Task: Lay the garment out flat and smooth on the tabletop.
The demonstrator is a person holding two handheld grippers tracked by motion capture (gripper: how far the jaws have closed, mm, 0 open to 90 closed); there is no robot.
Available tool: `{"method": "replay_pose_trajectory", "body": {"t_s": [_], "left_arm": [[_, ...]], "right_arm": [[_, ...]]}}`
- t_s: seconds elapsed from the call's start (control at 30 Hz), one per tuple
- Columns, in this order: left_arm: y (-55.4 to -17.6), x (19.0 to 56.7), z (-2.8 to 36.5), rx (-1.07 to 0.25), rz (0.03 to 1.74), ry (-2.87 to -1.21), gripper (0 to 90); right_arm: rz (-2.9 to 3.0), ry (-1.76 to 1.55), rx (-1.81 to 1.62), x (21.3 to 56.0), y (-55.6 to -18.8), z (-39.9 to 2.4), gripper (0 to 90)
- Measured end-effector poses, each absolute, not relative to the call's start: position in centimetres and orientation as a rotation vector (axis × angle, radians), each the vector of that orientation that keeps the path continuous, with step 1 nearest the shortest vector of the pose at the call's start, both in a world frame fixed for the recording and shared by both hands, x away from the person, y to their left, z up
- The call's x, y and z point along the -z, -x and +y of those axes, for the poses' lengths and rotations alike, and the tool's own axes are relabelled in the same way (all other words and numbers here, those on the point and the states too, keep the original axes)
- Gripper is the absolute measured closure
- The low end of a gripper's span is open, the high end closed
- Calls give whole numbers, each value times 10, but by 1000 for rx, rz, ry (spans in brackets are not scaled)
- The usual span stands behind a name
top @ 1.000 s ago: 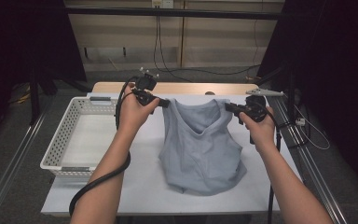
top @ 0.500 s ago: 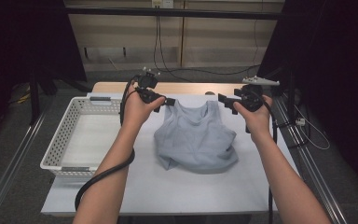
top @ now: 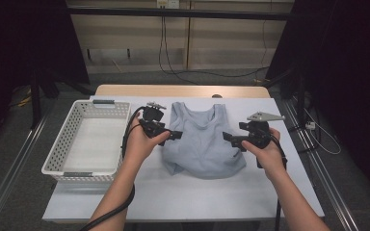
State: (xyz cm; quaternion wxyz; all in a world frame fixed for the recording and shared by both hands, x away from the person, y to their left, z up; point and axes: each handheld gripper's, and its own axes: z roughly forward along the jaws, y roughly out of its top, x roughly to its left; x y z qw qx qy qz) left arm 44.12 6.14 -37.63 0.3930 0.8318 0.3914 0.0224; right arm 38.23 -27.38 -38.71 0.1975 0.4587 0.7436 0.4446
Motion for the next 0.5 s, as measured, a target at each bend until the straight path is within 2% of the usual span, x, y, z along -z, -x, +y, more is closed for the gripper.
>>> {"method": "replay_pose_trajectory", "body": {"t_s": [0.5], "left_arm": [[-411,406,67,-60,980,-2158,151]], "right_arm": [[2126,-1305,-1177,433,-349,-295,163]]}}
